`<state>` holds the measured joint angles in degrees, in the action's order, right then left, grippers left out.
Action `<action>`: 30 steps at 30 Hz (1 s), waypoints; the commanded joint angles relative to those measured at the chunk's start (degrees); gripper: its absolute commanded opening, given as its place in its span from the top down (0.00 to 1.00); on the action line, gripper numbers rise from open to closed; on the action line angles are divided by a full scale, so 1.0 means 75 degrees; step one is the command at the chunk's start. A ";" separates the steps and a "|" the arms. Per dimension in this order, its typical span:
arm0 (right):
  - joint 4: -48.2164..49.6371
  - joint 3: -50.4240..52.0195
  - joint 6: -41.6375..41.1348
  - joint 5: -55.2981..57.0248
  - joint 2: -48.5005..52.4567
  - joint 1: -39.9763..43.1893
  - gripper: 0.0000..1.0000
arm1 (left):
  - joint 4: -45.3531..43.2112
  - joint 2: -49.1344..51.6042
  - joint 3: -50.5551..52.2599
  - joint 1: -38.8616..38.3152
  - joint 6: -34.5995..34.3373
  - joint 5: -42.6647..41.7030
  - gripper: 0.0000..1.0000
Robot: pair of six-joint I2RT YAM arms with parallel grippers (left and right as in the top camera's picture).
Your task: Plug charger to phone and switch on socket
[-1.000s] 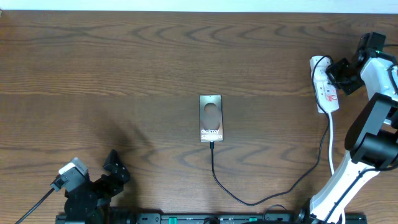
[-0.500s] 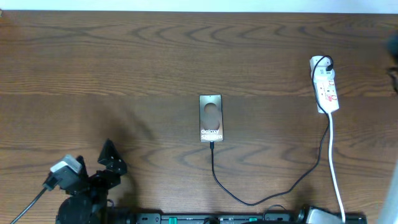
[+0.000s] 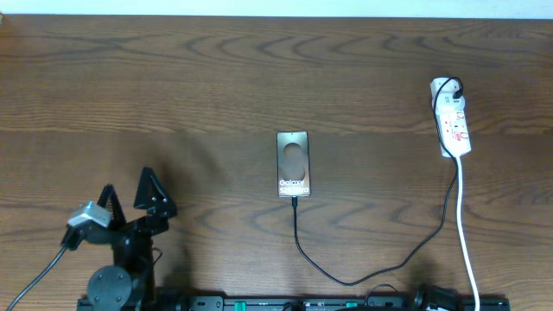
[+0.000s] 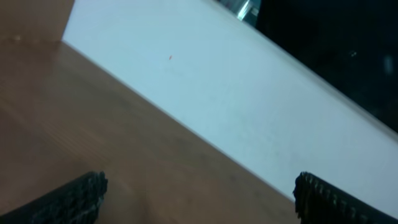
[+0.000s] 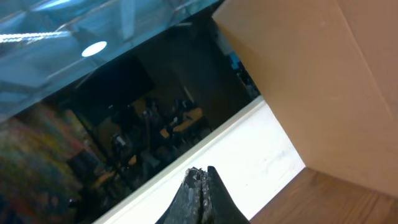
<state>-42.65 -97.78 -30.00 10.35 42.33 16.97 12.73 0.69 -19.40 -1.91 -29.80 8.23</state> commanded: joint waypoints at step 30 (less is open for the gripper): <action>-0.0256 0.0213 -0.0064 -0.1148 -0.1008 -0.0364 0.98 | -0.1690 0.0079 0.2556 0.0032 0.0020 -0.0009 0.02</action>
<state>-44.47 -97.32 -28.47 2.33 35.83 14.66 -2.31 1.13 -0.34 -1.91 -29.85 8.03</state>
